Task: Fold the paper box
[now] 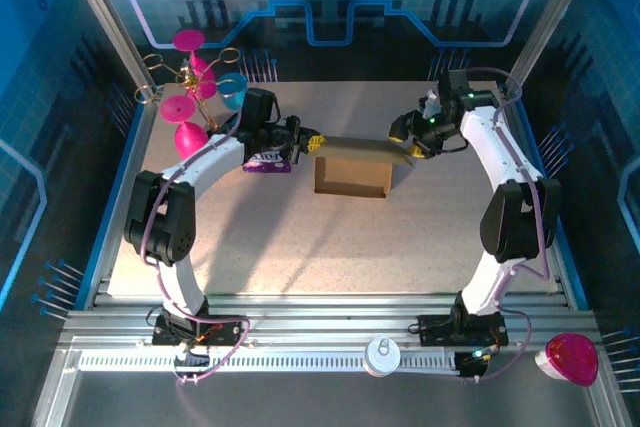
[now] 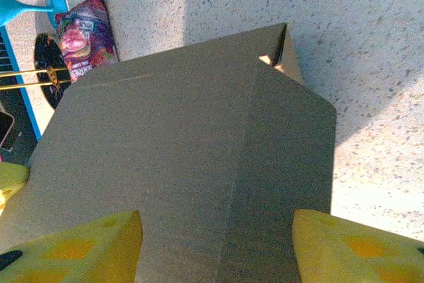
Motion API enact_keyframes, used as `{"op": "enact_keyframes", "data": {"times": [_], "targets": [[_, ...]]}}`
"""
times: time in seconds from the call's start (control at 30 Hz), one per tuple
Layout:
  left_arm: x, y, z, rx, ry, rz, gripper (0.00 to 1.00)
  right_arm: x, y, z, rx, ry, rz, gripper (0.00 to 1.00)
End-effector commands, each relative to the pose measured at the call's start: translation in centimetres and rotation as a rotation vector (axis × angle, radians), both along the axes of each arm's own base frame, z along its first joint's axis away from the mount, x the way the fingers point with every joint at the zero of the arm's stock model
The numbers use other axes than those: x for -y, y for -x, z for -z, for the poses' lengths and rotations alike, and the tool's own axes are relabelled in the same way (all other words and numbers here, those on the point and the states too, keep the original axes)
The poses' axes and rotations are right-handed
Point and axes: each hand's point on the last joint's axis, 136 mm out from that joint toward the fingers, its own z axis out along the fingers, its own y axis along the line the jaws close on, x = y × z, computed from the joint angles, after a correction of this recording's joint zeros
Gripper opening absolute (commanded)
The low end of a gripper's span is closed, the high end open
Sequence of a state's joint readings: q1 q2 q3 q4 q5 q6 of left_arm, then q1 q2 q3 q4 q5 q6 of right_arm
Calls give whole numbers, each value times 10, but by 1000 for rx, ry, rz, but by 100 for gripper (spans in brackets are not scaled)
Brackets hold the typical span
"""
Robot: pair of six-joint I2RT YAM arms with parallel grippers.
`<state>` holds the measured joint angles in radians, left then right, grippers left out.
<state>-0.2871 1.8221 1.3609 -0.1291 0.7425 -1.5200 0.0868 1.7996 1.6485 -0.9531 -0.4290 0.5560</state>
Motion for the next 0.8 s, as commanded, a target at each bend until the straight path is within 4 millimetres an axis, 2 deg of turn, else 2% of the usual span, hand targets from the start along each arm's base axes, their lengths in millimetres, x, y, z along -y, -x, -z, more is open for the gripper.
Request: {"op": "enact_keyframes", "data": {"times": [0.0,0.23,0.53,0.63,0.77], "targets": [[0,-1,-23,36,31,13,0,-7,6,1,-19,-39,2,61],[1,-2,-20,32,32,12,0,-21,9,1,-35,-120,22,57],[2,-1,-12,27,32,17,0,-31,7,3,-44,-160,34,41],[1,0,-6,26,25,23,0,-32,10,12,-53,-126,20,37],[-1,4,11,31,-12,58,0,-30,16,31,-59,-42,-13,36]]}}
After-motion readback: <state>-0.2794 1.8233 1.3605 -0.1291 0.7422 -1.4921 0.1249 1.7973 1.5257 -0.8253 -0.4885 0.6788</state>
